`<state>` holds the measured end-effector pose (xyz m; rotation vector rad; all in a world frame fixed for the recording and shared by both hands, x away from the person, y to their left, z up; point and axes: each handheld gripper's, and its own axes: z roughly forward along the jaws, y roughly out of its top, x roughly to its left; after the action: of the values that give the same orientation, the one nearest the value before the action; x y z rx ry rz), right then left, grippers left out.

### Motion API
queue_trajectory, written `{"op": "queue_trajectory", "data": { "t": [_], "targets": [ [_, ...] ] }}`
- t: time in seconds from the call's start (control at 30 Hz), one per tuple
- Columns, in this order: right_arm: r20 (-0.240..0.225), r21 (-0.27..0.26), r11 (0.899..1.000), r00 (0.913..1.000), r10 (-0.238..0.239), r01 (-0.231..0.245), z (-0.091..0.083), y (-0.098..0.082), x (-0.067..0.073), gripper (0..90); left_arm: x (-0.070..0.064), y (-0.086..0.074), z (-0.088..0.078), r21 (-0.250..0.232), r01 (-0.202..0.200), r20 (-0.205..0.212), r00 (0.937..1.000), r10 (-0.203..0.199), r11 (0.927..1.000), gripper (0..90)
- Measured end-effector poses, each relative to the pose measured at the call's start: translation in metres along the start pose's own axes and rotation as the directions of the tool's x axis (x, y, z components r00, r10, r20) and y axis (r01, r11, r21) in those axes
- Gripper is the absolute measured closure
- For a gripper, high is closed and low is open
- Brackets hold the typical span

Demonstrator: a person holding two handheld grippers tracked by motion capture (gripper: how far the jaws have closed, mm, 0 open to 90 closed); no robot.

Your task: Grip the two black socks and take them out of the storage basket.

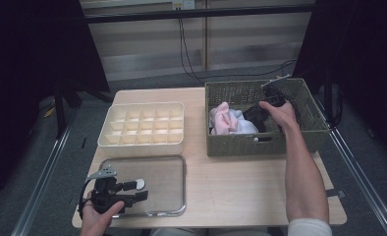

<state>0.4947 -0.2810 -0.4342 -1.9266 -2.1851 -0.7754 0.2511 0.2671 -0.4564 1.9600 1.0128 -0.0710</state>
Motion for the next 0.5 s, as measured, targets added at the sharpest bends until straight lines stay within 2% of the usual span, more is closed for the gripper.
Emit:
{"op": "queue_trajectory", "data": {
  "t": [0.07, 0.13, 0.2, 0.3, 0.37, 0.43, 0.5],
  "targets": [
    [0.013, 0.001, 1.0, 0.9999, 0.009, -0.009, 0.003, 0.001, -0.001, 46.2, 0.0, 0.0, 0.0, -0.004, 0.0, 0.001, 1.0, 0.0, 1.0, 27.5],
    [0.079, 0.02, 0.999, 0.9961, 0.04, -0.042, 0.006, 0.002, -0.005, 48.8, -0.001, 0.0, -0.001, -0.002, -0.01, 0.0, 0.9999, 0.01, 0.9999, 27.5],
    [0.12, 0.01, 0.998, 0.991, 0.06, -0.062, 0.005, 0.002, -0.009, 51.2, 0.0, -0.001, -0.002, -0.004, -0.005, -0.001, 1.0, 0.005, 1.0, 27.5],
    [0.134, 0.041, 0.998, 0.9898, 0.05, -0.055, 0.007, 0.002, -0.013, 51.6, 0.003, -0.002, -0.004, -0.008, 0.009, -0.002, 1.0, -0.009, 0.9999, 27.5],
    [0.182, 0.045, 0.996, 0.9813, 0.064, -0.073, 0.009, 0.002, -0.016, 55.7, 0.003, -0.002, -0.005, -0.013, 0.013, 0.0, 0.9999, -0.013, 0.9998, 27.5],
    [0.189, 0.069, 0.993, 0.9785, 0.082, -0.097, 0.011, 0.002, -0.021, 55.5, 0.002, -0.002, -0.006, -0.016, 0.004, 0.003, 1.0, -0.004, 0.9999, 27.4],
    [0.216, 0.091, 0.989, 0.9715, 0.098, -0.12, 0.015, 0.002, -0.023, 54.8, 0.001, -0.002, -0.006, -0.013, -0.009, 0.008, 0.9999, 0.009, 0.9999, 27.5]
  ]
}}
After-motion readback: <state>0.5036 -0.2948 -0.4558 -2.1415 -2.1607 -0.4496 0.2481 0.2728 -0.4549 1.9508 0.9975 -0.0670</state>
